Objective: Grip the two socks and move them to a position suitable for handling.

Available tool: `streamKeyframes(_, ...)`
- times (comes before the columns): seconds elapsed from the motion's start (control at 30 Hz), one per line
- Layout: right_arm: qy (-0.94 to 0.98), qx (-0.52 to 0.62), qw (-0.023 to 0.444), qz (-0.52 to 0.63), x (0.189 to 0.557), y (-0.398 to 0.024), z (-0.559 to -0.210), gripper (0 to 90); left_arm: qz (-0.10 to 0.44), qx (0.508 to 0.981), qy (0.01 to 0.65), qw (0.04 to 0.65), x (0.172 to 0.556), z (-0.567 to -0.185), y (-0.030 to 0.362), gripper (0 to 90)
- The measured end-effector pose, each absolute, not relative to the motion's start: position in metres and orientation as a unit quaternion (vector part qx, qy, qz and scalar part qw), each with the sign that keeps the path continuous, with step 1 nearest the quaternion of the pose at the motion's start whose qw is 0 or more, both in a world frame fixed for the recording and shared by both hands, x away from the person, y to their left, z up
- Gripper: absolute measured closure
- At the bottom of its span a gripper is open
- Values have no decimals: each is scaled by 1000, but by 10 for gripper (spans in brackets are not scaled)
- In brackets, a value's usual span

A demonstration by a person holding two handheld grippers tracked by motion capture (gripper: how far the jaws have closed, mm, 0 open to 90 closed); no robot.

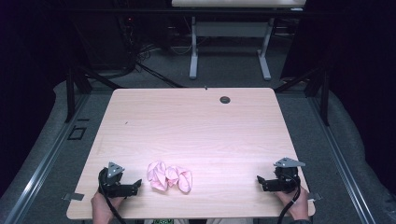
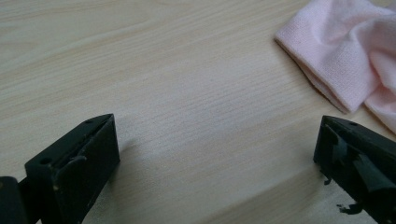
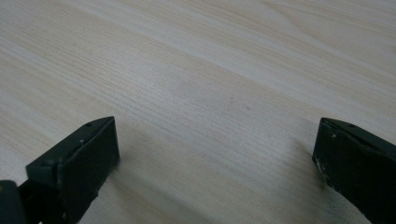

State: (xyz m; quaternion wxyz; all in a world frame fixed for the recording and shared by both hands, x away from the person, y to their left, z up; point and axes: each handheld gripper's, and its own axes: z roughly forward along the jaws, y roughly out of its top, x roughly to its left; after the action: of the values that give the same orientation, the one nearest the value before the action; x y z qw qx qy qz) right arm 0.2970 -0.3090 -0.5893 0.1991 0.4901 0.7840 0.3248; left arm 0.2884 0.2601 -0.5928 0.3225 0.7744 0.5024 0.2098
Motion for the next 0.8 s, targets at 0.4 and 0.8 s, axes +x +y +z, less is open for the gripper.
streamKeyframes(0.4, 777, 499, 205, 324, 298, -308, -590, 0, 211, 772, 505, 322, 289, -593, 260, 0)
streamKeyframes(0.8, 772, 507, 207, 321, 298, -309, -589, 0, 206, 776, 505, 317, 290, -592, 261, 0)
